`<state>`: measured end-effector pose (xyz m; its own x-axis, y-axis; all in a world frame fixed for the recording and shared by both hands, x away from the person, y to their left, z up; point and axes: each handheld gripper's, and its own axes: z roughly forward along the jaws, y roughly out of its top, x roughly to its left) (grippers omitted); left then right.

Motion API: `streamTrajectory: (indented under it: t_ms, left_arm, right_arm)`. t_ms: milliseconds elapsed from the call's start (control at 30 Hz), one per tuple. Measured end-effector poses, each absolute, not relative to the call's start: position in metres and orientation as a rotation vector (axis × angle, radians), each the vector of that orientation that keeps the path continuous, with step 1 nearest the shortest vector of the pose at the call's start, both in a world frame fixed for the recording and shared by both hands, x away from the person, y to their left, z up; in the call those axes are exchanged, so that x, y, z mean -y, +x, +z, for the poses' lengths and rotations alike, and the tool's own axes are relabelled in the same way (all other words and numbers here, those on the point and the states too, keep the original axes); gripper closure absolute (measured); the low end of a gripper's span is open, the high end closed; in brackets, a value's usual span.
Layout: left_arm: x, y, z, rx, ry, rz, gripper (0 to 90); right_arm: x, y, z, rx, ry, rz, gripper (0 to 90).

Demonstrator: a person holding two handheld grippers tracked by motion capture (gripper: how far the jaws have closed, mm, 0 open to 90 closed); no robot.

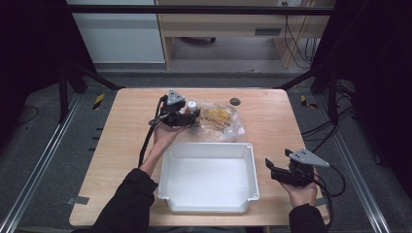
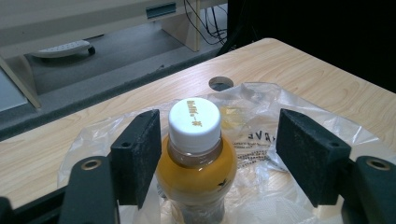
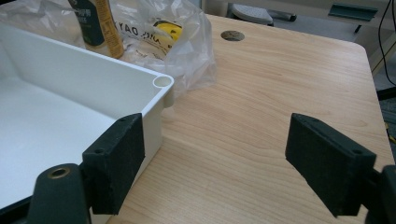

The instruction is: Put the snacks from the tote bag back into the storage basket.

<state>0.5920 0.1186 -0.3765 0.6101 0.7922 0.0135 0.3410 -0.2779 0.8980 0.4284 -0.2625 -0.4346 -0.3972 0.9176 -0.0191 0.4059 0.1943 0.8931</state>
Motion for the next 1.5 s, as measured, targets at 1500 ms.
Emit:
streamTrajectory:
  t_ms: [1500]
  left_arm:
    - [-0.109, 0.62, -0.393, -0.95, 1.873, 0.598, 57.8]
  right_arm:
    - [0.263, 0.429, -0.436, -1.911, 1.235, 1.154, 20.0]
